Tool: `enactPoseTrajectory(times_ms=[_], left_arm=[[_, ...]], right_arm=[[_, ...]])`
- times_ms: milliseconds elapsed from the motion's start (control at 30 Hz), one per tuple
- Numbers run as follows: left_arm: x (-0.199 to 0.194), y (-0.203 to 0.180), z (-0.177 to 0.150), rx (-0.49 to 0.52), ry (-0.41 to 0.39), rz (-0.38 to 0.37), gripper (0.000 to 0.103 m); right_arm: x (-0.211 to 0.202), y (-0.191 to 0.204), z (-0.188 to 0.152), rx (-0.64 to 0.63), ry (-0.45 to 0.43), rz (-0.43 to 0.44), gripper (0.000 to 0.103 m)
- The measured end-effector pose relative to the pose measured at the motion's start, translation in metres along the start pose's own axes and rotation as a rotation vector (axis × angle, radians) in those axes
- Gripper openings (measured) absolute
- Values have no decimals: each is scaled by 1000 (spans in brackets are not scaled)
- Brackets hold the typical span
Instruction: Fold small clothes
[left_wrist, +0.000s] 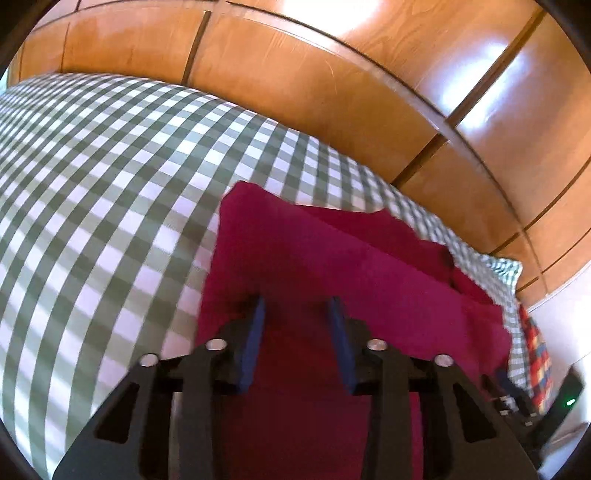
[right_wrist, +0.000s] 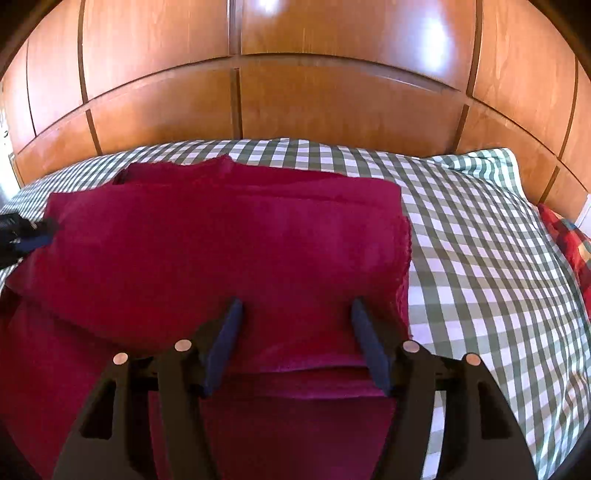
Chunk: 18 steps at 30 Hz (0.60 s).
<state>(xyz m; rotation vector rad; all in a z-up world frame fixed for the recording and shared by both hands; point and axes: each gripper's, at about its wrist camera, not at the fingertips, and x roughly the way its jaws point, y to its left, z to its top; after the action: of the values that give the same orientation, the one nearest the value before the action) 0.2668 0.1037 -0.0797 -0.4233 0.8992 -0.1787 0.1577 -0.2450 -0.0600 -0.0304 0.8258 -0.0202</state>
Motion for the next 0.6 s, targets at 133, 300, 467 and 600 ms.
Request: enactPoseTrajectory(times_ms=[133, 300, 467, 600], left_arm=[[0, -3, -3, 45, -15, 7, 31], [-27, -15, -16, 78, -2, 43, 36], [-64, -26, -61, 181, 7, 114, 46], [-96, -26, -93, 204, -3, 168, 46]], right_arm=[[4, -3, 1, 6, 0, 8, 64], [4, -3, 0, 15, -3, 17, 64], [3, -3, 0, 13, -3, 17, 65], [1, -2, 2, 9, 7, -9, 70]])
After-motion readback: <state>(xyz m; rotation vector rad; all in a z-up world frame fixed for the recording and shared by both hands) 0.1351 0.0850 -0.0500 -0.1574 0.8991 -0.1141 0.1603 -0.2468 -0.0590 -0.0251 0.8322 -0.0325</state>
